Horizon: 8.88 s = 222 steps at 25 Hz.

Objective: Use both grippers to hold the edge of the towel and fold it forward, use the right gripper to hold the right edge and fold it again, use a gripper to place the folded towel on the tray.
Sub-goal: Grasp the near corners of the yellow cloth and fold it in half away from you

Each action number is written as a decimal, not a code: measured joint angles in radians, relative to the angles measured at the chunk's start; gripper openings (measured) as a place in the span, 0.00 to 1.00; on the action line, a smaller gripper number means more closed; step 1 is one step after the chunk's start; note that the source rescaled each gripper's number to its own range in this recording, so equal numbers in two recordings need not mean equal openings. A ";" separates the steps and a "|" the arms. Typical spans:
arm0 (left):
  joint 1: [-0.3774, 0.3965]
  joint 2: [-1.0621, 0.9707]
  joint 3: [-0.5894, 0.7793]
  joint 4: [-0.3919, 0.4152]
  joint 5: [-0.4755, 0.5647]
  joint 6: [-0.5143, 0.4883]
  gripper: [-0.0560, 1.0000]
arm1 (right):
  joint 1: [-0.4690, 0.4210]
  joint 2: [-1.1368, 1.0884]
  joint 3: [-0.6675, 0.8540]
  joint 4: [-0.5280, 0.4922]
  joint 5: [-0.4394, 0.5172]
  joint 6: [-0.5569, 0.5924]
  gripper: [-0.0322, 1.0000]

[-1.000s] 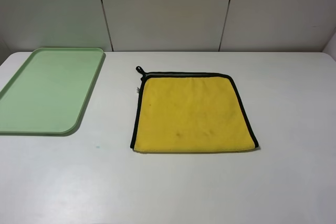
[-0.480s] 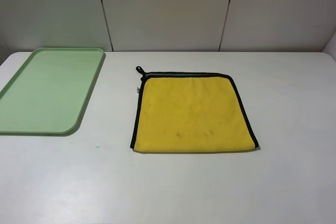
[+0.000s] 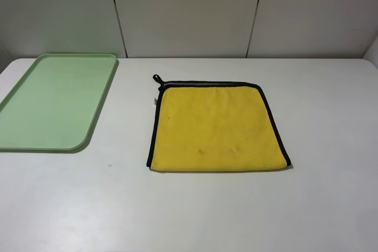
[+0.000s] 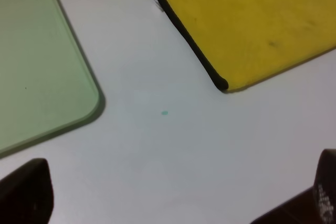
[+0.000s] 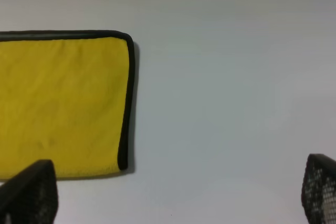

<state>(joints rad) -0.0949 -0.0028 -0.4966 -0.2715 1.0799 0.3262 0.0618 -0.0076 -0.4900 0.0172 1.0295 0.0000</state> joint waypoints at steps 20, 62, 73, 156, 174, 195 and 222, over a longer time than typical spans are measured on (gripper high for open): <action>0.000 0.000 0.000 0.000 0.000 -0.007 1.00 | 0.000 0.000 0.000 0.000 0.000 0.000 1.00; -0.047 0.869 -0.165 0.227 -0.269 0.000 0.94 | 0.159 0.845 -0.253 0.008 -0.185 -0.382 1.00; -0.419 1.287 -0.217 0.233 -0.417 0.238 0.93 | 0.467 1.276 -0.272 -0.044 -0.306 -0.482 1.00; -0.708 1.760 -0.387 0.177 -0.764 0.582 0.86 | 0.396 1.828 -0.181 -0.103 -0.574 -1.176 1.00; -0.708 1.995 -0.582 0.071 -0.671 0.594 0.83 | 0.393 1.828 -0.181 -0.088 -0.578 -1.184 1.00; -0.708 2.066 -0.594 0.058 -0.671 0.594 0.75 | 0.393 1.828 -0.181 -0.073 -0.580 -1.184 1.00; -0.708 2.070 -0.595 0.043 -0.690 0.597 0.06 | 0.393 1.830 -0.181 -0.049 -0.649 -1.181 0.03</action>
<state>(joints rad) -0.8028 2.0675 -1.0915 -0.2290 0.3904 0.9231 0.4544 1.8225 -0.6714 -0.0322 0.3804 -1.1811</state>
